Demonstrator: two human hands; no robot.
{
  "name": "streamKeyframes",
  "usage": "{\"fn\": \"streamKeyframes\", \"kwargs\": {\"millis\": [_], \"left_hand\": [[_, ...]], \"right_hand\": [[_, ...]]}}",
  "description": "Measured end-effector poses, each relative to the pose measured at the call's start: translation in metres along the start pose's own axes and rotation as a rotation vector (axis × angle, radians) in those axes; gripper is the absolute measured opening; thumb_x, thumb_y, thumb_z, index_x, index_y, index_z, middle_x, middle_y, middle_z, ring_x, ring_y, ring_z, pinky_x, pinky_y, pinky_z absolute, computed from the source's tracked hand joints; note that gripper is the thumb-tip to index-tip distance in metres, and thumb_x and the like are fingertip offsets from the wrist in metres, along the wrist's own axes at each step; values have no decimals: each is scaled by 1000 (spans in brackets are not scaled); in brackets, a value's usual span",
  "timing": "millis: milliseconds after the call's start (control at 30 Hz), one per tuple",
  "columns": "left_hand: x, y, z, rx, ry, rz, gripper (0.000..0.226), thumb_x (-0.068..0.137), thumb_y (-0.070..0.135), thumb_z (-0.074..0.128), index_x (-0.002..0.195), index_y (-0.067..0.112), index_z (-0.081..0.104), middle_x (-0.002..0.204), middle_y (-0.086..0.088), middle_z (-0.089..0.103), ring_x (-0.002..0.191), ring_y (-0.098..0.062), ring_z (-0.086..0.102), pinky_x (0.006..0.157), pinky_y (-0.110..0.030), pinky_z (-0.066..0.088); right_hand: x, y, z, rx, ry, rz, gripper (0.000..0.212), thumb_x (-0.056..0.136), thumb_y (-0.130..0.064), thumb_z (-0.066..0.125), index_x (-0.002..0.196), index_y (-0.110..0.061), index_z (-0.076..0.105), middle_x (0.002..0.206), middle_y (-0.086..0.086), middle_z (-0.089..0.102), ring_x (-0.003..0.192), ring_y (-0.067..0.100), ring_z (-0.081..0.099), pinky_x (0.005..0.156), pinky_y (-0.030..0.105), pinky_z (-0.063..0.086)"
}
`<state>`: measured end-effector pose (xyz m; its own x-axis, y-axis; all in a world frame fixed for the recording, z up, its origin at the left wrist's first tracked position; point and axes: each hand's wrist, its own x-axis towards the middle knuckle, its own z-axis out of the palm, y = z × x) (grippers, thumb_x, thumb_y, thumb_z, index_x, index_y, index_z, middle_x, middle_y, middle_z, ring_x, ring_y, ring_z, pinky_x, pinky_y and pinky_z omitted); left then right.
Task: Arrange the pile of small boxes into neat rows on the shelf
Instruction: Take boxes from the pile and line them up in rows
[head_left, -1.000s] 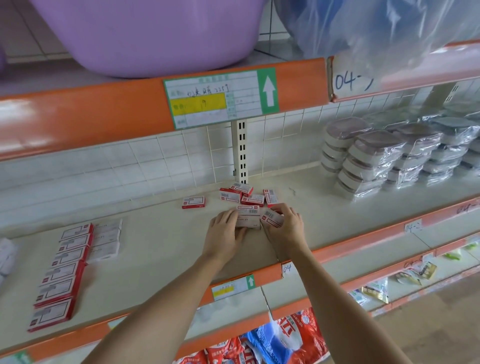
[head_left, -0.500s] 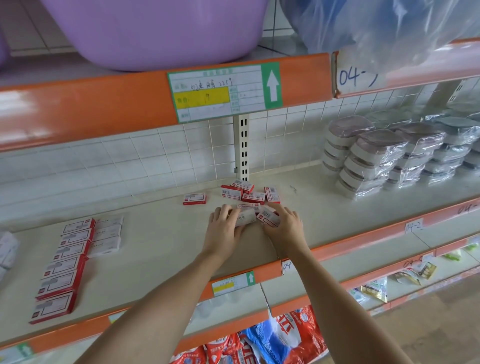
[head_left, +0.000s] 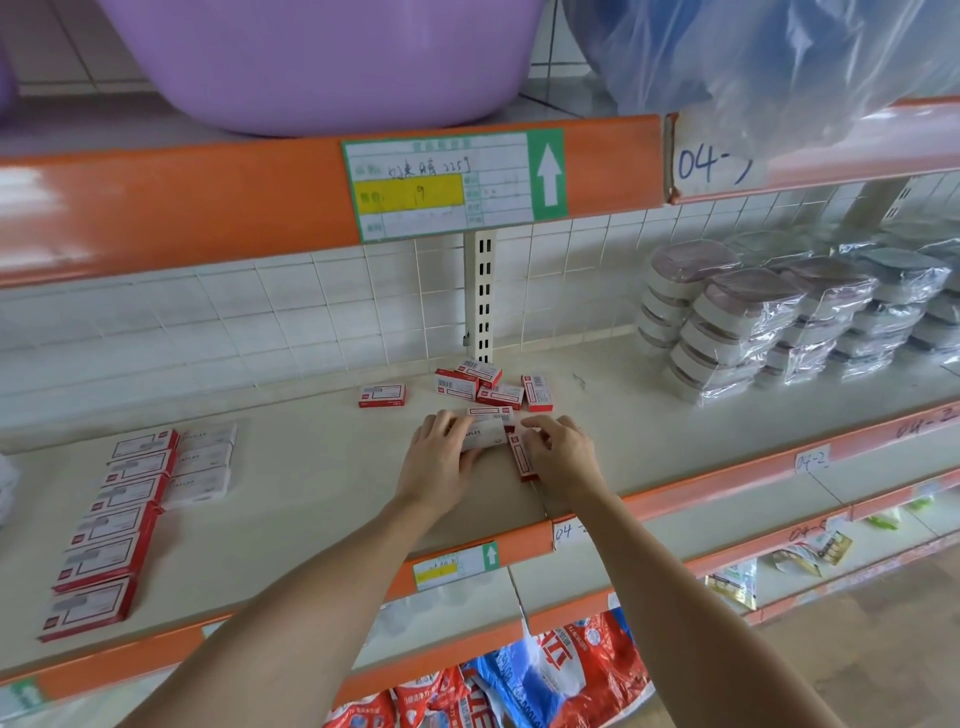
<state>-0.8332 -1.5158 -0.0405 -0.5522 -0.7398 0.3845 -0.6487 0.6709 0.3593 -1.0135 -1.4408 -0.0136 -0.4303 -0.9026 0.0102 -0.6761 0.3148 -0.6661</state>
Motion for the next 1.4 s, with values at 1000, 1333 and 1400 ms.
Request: {"fn": "streamKeyframes", "kwargs": {"millis": [1000,1333,1400], "left_hand": [[-1,5,-4,18,-18,-39,40,93,32,62,128,12,56,120,-3,56,112,-23,49,98,-37,43],[-34,-44,-45,108,36,-155,24,88,21,64,108,8,63,106,-6,53,102,-27,49,93,-40,45],[-45,-64,-59,115,57,-182,24,90,28,65,104,9,65,101,-5,54,98,-27,50,89,-39,46]], "right_hand": [[-11,-16,1,-111,-134,-97,62,77,-53,71,118,-14,46,115,2,42,107,20,43,93,36,46],[-5,-59,39,-179,-269,-279,65,79,-28,69,136,-11,42,132,8,38,126,27,34,104,36,35],[-6,-78,56,-157,-275,-327,61,80,-20,68,135,-11,43,132,8,39,127,27,35,103,33,35]]}}
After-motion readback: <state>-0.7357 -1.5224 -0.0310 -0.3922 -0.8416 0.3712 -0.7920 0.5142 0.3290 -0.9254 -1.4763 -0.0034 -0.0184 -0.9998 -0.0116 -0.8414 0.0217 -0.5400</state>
